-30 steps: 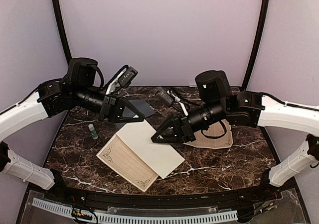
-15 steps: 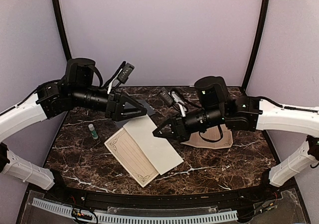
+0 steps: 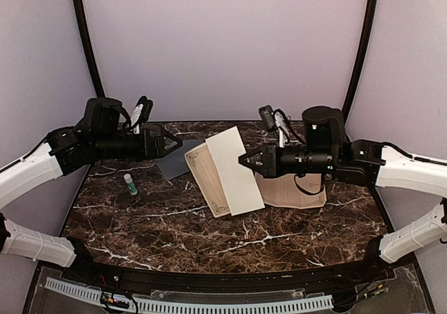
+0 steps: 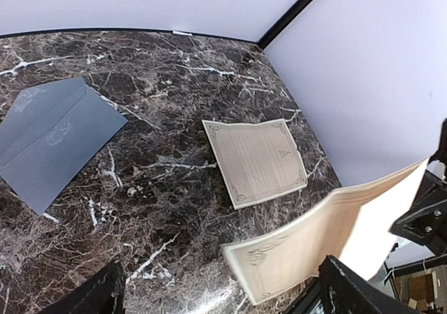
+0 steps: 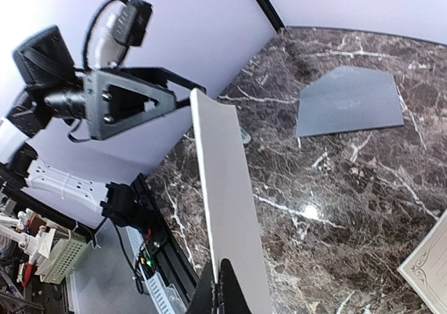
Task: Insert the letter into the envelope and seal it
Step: Fold the letter.
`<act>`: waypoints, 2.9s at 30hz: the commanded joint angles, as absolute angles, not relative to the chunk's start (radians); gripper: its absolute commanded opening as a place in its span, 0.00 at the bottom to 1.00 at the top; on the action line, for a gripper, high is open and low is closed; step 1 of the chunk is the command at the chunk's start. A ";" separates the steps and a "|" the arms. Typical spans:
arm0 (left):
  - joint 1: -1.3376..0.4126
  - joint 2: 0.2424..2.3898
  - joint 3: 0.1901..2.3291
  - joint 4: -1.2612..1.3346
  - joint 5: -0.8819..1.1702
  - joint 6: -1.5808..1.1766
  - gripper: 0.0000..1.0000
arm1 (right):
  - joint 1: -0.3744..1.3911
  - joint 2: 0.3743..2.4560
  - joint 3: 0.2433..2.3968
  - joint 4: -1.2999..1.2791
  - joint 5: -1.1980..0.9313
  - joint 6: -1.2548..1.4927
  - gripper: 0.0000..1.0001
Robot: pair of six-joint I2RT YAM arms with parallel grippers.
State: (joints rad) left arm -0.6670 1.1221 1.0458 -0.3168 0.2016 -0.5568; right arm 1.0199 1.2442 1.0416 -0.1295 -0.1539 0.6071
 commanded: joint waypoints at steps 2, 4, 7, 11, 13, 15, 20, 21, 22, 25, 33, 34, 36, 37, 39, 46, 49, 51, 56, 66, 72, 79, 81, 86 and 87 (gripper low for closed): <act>-0.617 0.994 0.950 -0.296 0.074 -0.648 0.95 | 1.017 1.126 1.001 0.083 -0.155 0.607 0.00; -0.583 0.960 0.908 -0.271 0.092 -0.680 0.95 | 1.016 1.104 0.995 0.118 -0.191 0.599 0.00; -0.559 0.938 0.870 -0.200 0.161 -0.692 0.95 | 1.016 1.084 0.989 0.178 -0.287 0.591 0.00; -0.558 0.956 0.846 -0.087 0.360 -0.635 0.94 | 1.018 1.092 1.006 0.221 -0.386 0.586 0.00; -0.563 0.973 0.846 -0.031 0.487 -0.614 0.94 | 1.018 1.101 1.008 0.249 -0.418 0.591 0.00; -0.583 0.979 0.849 0.029 0.579 -0.599 0.93 | 1.018 1.109 1.007 0.276 -0.429 0.594 0.00; -0.683 0.986 0.874 0.090 0.681 -0.535 0.93 | 1.018 1.142 1.020 0.274 -0.404 0.594 0.00; -0.694 0.989 0.879 0.094 0.698 -0.532 0.93 | 1.018 1.148 1.019 0.278 -0.403 0.597 0.00; -0.716 0.996 0.881 0.107 0.708 -0.530 0.93 | 1.017 1.156 1.022 0.281 -0.405 0.601 0.00; -0.753 1.008 0.885 0.143 0.742 -0.538 0.93 | 1.018 1.179 1.032 0.287 -0.421 0.615 0.00; -0.776 1.016 0.884 0.193 0.745 -0.553 0.85 | 1.019 1.198 1.029 0.294 -0.428 0.634 0.00; -0.775 1.018 0.884 0.196 0.744 -0.555 0.84 | 1.019 1.199 1.029 0.297 -0.433 0.637 0.00; -0.777 1.024 0.884 0.201 0.744 -0.558 0.83 | 1.019 1.201 1.029 0.299 -0.442 0.640 0.00; -0.778 1.027 0.884 0.208 0.745 -0.560 0.83 | 1.020 1.203 1.029 0.299 -0.445 0.640 0.00; -0.780 1.034 0.885 0.224 0.748 -0.566 0.81 | 1.022 1.209 1.033 0.295 -0.452 0.639 0.00; -0.791 1.062 0.899 0.262 0.740 -0.570 0.74 | 1.037 1.226 1.048 0.291 -0.471 0.631 0.00; -0.794 1.073 0.900 0.281 0.744 -0.576 0.70 | 1.041 1.226 1.048 0.289 -0.467 0.628 0.00; -0.795 1.075 0.899 0.288 0.744 -0.579 0.66 | 1.041 1.224 1.045 0.291 -0.465 0.629 0.00; -0.800 1.078 0.893 0.315 0.745 -0.591 0.56 | 1.044 1.219 1.034 0.322 -0.478 0.641 0.00; -0.805 1.083 0.887 0.401 0.756 -0.629 0.42 | 1.046 1.217 1.023 0.335 -0.473 0.642 0.00; -0.808 1.098 0.885 0.433 0.784 -0.657 0.37 | 1.046 1.211 1.015 0.336 -0.468 0.645 0.00; -0.814 1.104 0.883 0.457 0.790 -0.666 0.21 | 1.046 1.209 1.009 0.328 -0.457 0.642 0.00; -0.814 1.102 0.879 0.463 0.789 -0.671 0.15 | 1.045 1.204 1.007 0.322 -0.449 0.641 0.00; -0.814 1.093 0.865 0.469 0.781 -0.676 0.00 | 1.041 1.176 0.969 0.359 -0.440 0.660 0.00; -0.814 1.088 0.859 0.472 0.780 -0.680 0.00 | 1.038 1.169 0.962 0.363 -0.440 0.663 0.02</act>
